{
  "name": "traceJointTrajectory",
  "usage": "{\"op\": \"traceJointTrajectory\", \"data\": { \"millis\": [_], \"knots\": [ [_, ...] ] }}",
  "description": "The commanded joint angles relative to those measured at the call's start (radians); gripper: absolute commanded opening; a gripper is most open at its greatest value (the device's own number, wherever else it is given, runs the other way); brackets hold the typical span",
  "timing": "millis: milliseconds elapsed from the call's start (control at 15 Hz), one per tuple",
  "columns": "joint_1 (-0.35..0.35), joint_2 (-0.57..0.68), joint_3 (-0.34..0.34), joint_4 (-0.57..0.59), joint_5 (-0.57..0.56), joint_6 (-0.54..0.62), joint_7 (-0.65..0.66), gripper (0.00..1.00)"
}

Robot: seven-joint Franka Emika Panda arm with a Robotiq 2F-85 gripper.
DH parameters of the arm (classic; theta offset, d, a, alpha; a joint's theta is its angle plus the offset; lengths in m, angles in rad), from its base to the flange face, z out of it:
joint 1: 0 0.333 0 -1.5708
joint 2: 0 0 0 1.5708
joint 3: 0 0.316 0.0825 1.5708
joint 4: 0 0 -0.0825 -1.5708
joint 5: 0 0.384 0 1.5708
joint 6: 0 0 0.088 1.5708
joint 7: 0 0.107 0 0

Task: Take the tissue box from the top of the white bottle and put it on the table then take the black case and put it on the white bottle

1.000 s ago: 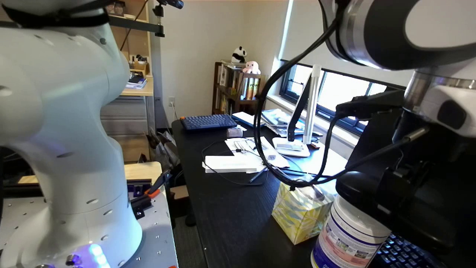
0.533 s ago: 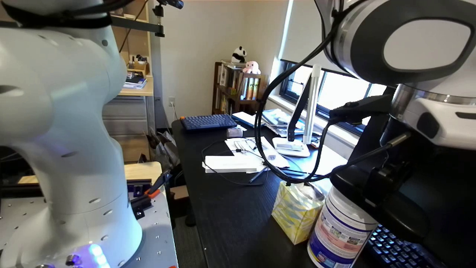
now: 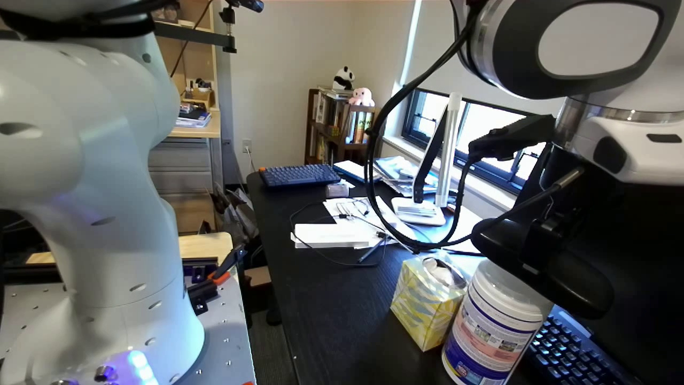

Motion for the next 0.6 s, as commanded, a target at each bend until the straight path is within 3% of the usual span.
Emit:
{"op": "traceJointTrajectory", "data": {
  "millis": [0,533],
  "knots": [
    [0.004,-0.032,0.003,-0.035,0.029,-0.005,-0.067,0.52],
    [0.021,-0.038,0.021,-0.059,0.025,0.006,-0.089,0.52]
  ]
}}
